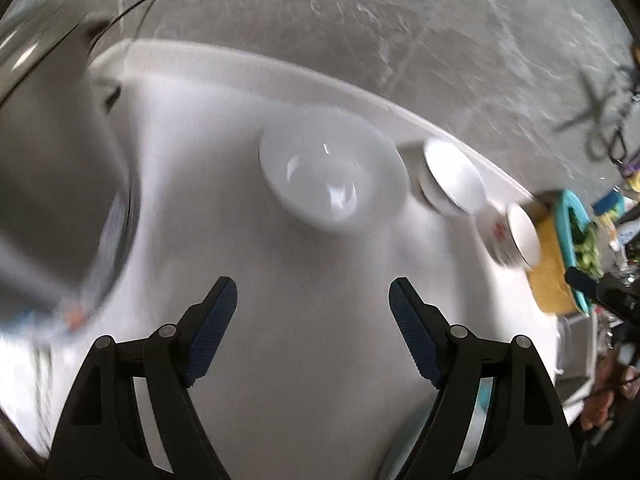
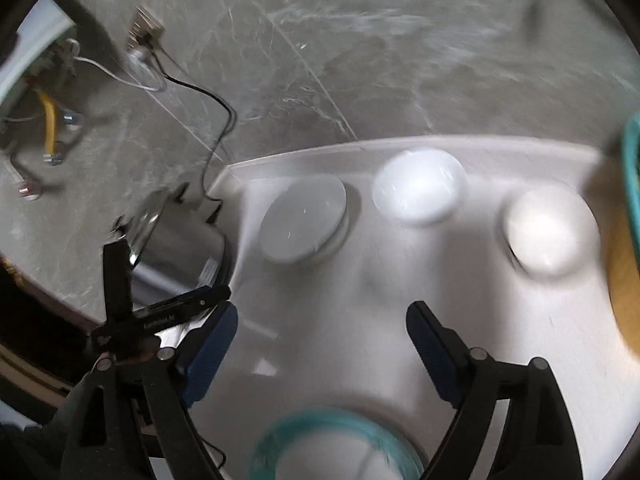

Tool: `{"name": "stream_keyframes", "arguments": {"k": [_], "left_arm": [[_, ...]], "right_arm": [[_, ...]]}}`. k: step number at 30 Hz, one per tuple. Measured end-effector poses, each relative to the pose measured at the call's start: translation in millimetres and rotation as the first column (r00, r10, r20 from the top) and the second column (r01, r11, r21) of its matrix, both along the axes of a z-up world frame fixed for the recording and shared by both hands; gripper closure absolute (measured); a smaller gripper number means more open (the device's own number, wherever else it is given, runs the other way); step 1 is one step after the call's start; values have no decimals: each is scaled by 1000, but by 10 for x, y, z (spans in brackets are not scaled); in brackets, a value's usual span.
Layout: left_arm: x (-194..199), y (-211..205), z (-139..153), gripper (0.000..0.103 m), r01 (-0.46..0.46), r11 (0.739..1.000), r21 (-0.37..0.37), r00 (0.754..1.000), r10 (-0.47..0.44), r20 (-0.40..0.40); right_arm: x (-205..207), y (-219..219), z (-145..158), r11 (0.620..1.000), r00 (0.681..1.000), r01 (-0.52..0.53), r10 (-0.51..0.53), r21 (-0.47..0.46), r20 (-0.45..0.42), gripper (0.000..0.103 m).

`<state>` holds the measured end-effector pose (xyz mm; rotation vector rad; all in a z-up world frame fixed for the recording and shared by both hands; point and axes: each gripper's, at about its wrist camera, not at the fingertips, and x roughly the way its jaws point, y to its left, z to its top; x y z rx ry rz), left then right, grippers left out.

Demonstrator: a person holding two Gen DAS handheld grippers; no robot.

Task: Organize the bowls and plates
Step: 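Move both grippers to the plain white plate and close on its rim, then lift the white plate and carry it over the teal plate stack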

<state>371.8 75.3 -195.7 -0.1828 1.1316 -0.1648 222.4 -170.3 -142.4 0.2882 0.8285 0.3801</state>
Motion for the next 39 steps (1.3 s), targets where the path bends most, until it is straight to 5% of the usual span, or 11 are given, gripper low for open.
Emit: {"name": "stream_keyframes", "arguments": {"k": [6,17,26,30,32,39], "left_arm": [[718,150,-234,26,-52,999,16,998,53,-47],[1366,130,-745,26,-17,996,83,989,28,-144],[1617,89,-949,30,27,994,110,985,-8,-171],[1577,66,-1017,60,35,994,105,984,-16,-177],[1604,59,-1078,72,45,995,84,981,-28,-194],[1636,-29,-1122,84,79,995,66,980,-65,-190]], "right_arm": [[993,552,-357,999,976,37,-38,-9,-214,32],[1790,944,-843,983,949,87,-131,-162,-288,35],[1967,963,-1006,979,939,104,-154,-173,-307,38],[1997,1063,-1019,976,947,71,-130,-204,-294,41],[2020,1091,-1037,977,948,58,-119,-205,-297,51],[2069,1118,-1081,965,949,53,-129,-258,-288,78]]}}
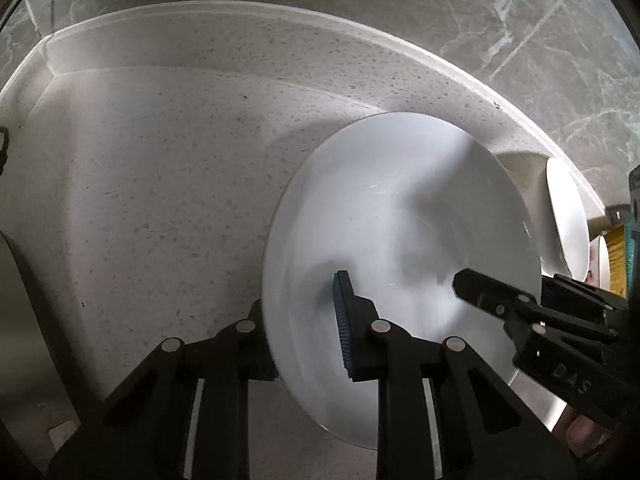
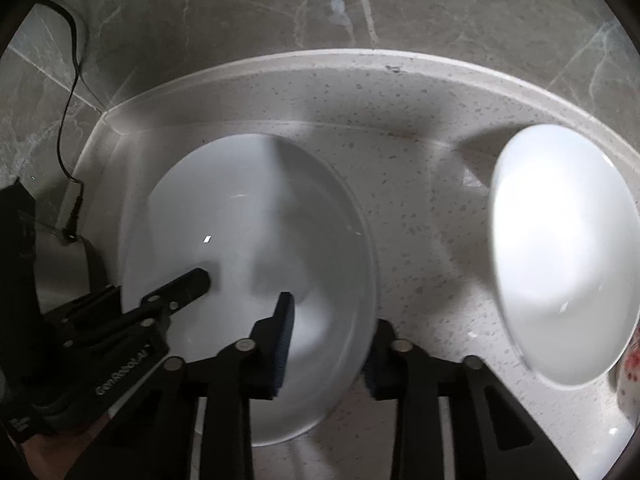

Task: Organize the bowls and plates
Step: 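Lift the white plate and carry it over the teal plate stack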

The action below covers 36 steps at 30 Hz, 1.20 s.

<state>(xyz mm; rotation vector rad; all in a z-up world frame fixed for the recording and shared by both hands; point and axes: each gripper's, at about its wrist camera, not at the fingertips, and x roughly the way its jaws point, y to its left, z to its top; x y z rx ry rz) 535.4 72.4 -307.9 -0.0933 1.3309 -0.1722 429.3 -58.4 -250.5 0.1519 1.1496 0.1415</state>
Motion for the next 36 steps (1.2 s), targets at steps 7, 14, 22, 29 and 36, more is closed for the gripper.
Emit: {"name": "stream_keyframes", "arguments": {"k": [7,14,22,29,36], "left_arm": [[-67,36,64,86,-4,1000,0,1000,4,10],[-177,43,156,90,4,1000,2,1000,-4,10],[-557,45,368,90,15,1000,-2,999,-15,36],[-1093,40,561,90,22,1000,2,998,-22,66],[-1665,-42,649,90,16,1000,6,998,-17,64]], "right_arm": [[-36,-81,6,999,1000,-3,3,-36,14,91],[-90,-52,18,999,1000,-13,14,-32,21,91],[-453,-38,158,998,997,-53,54,-40,46,91],[-972,2,222,996,994,-86,88,-29,64,89],[-1518,33,153,993,991,-115,116,-29,60,89]]}}
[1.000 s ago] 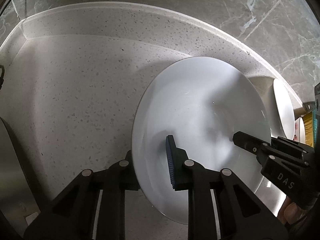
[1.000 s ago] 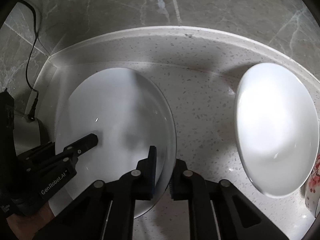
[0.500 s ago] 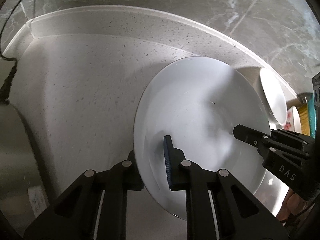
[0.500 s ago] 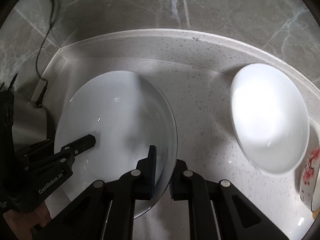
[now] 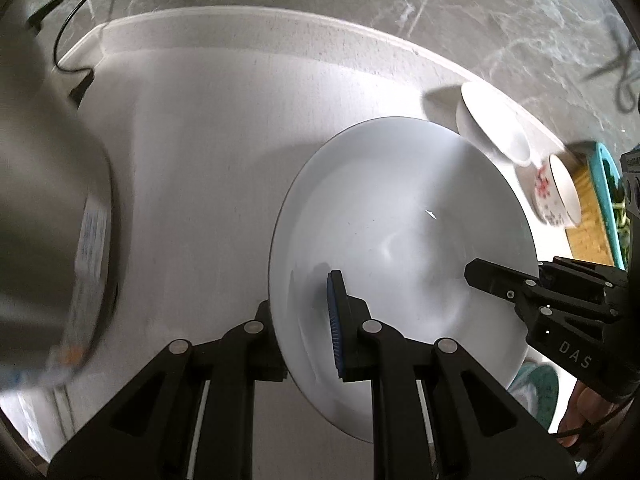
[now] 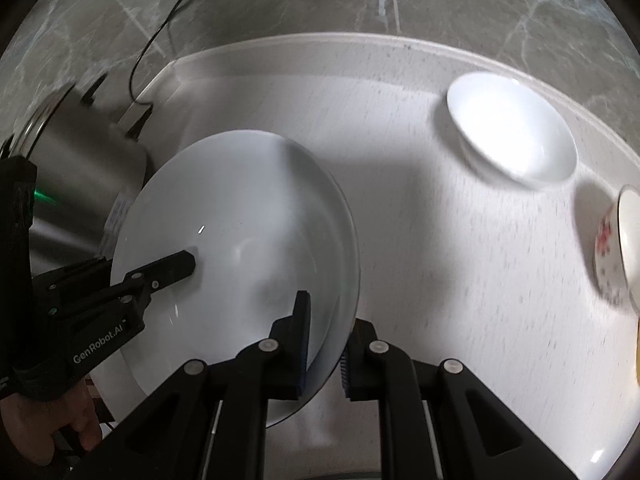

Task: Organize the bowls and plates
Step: 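Lift the white plate and carry it over the teal plate stack, then lower the white plate onto the stack and open both grippers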

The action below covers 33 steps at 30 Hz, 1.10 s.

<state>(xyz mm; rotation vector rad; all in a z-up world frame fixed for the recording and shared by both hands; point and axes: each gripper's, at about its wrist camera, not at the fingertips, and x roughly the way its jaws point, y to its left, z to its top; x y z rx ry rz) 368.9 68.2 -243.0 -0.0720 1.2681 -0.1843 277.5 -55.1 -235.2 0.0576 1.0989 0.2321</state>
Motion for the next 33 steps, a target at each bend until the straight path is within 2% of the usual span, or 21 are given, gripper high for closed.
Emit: {"name": "stream_keyframes", "arguments": {"k": [5,13,21,25,33], "left_arm": [[-412,1,-80,90,-20,1000,8,1000,20,-23],[-699,83,-96,90,-42,999,25,999,43,-21],[-787,144,-177,90,-52,998,31,998,53,-24],[-701,90,-290,90,-48,998,35,998,49,-30],[-672,132,-338,88,-72,997,25,997,73,-21]], "right_arm": [[-208,12,-141,1000,1000,-8,8,11,-26,89],[-303,111,-238,1000,999,-29,29,4,-41,89],[-364,73,-300,999,998,-36,35,-10,-50,89],[-352,76,-355,999,998,-39,37,-22,-56,89],[-324,113,-375,999,998,-31,30,-20,-48,89]]}}
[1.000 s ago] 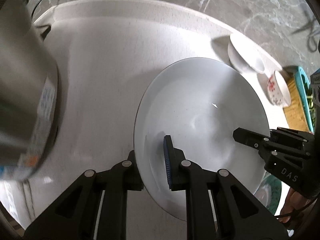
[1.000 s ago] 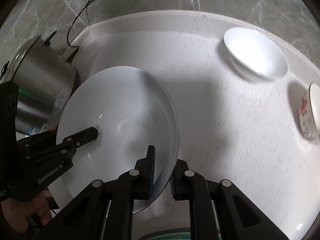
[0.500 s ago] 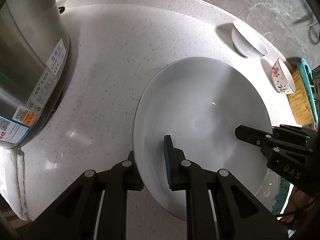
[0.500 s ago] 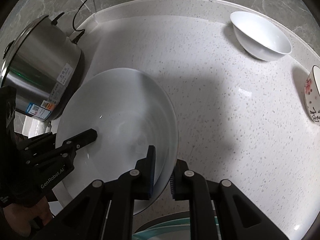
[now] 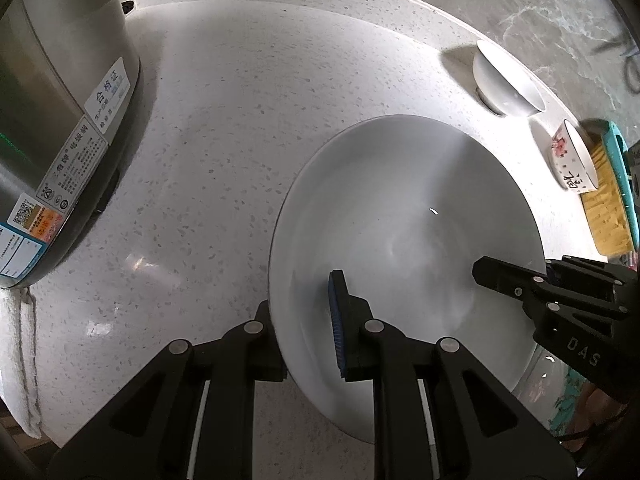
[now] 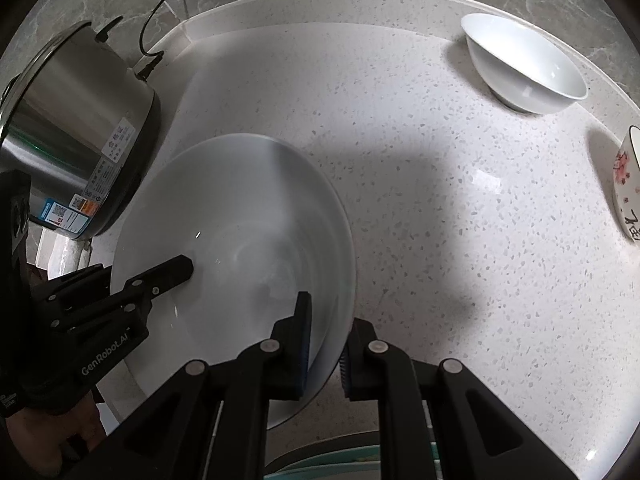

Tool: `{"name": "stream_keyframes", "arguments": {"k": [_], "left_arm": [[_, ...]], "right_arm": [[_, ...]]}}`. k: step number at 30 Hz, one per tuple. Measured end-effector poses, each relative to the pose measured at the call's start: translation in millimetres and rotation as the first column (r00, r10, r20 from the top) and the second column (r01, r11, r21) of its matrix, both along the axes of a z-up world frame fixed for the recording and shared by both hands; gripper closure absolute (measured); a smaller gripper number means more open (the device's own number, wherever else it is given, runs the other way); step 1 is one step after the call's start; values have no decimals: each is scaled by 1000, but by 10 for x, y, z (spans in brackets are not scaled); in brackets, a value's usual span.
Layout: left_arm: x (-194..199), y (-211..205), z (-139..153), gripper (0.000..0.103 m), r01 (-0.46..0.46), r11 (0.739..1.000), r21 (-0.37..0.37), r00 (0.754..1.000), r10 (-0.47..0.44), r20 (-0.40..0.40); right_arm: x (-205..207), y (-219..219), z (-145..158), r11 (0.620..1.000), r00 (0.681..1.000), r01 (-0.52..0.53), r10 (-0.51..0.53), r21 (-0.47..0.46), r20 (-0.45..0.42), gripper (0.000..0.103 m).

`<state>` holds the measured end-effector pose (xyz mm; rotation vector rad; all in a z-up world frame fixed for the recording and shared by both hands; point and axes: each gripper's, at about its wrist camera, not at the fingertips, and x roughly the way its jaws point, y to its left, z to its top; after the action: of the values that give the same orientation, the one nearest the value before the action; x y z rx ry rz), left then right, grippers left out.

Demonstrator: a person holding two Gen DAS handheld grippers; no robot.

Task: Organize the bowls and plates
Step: 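Lower the white plate onto the stack and open both grippers, then move both grippers to the white bowl and close on its rim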

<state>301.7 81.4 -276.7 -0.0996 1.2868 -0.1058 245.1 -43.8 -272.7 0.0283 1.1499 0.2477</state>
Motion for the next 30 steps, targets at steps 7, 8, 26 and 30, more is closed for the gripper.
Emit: {"name": "stream_keyframes", "arguments": {"k": [7,8,26,30], "left_arm": [[-59,193,250,82,-59,998,17,997,58,55],[-62,219,330,81,-63,998,16,996,62,68],[1061,-589,1101,29,235,958,-164,970,-219,109],[1648,-957,1083,29,286,947,-146,958,-276,84]], "right_arm": [[-74,-214,248,996,996,57,-62,67,70,39],[-92,-270,302,995,994,65,-71,82,77,39],[-691,-2032,1081,845,866,337,-451,416,215,5],[-524,-2161,1139,806,855,365,-488,466,175,0]]}}
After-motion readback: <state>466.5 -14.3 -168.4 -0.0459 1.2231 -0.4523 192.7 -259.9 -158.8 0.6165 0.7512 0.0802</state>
